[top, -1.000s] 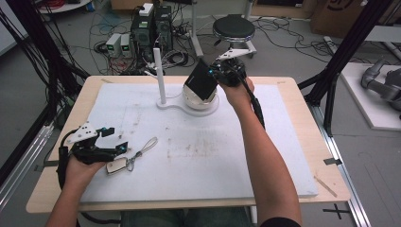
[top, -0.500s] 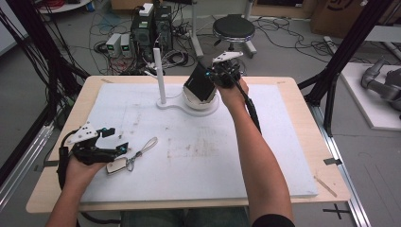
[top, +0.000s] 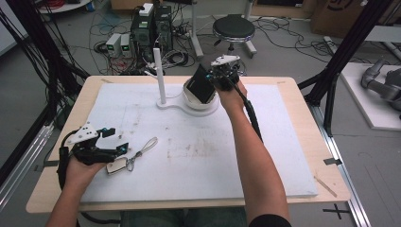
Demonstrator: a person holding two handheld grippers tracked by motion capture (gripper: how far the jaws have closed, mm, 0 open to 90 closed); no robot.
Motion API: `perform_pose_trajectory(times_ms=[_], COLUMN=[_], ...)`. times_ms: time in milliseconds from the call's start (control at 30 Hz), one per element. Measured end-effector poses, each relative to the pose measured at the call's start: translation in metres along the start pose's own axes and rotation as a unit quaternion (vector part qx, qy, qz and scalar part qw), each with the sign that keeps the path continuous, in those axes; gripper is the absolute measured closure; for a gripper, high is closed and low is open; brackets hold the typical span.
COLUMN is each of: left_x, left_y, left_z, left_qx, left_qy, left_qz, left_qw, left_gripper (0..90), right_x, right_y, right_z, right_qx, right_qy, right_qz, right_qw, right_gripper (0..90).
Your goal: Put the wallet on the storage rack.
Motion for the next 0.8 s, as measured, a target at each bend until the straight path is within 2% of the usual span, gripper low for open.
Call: perform_pose_trajectory(times_ms=[133, 233, 333, 400, 467, 700, 733, 800], left_x=[0.000, 0.000, 0.000, 0.000, 0.001, 0.000, -0.001, -0.001], left_y=[0.000, 0.000, 0.000, 0.000, 0.001, -0.001, -0.002, -0.003], left_z=[0.000, 0.000, 0.001, 0.001, 0.001, 0.003, 0.003, 0.004], left_qx=[0.001, 0.001, 0.002, 0.003, 0.003, 0.006, 0.007, 0.008], left_qy=[0.000, 0.000, 0.001, 0.002, 0.002, 0.004, 0.004, 0.003], left_qz=[0.000, 0.000, 0.000, 0.001, 0.001, 0.001, 0.003, 0.003], left_qw=[1.0000, 1.0000, 1.0000, 1.0000, 1.0000, 1.0000, 1.0000, 1.0000], left_gripper=[17.3, 17.3, 17.3, 17.3, 17.3, 17.3, 17.3, 17.3], right_x=[0.006, 0.013, 0.017, 0.017, 0.015, 0.013, 0.016, 0.021], right_y=[0.004, 0.006, 0.006, 0.005, 0.003, -0.008, -0.012, -0.013], right_z=[0.004, 0.010, 0.014, 0.013, 0.010, -0.010, -0.022, -0.031], right_qx=[0.010, 0.005, 0.005, 0.001, 0.000, -0.007, -0.002, -0.004], right_qy=[0.000, 0.008, 0.028, 0.028, 0.020, 0.023, 0.009, -0.002], right_qz=[-0.015, -0.009, -0.002, 0.011, 0.021, 0.038, 0.038, 0.036], right_qw=[0.9998, 0.9999, 0.9996, 0.9996, 0.9996, 0.9990, 0.9992, 0.9993], right_gripper=[83.7, 82.8, 73.5, 65.2, 57.3, 47.9, 46.2, 45.7])
Point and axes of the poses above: each handheld gripper's, and its own axes: z roughly forward along the jaws, x roughly out of its underside, y roughly to its left, the point moved 3 cm from there along z, roughly forward along the jaws, and after that the axes turned 9 degrees about z, right-handed, at the moved point
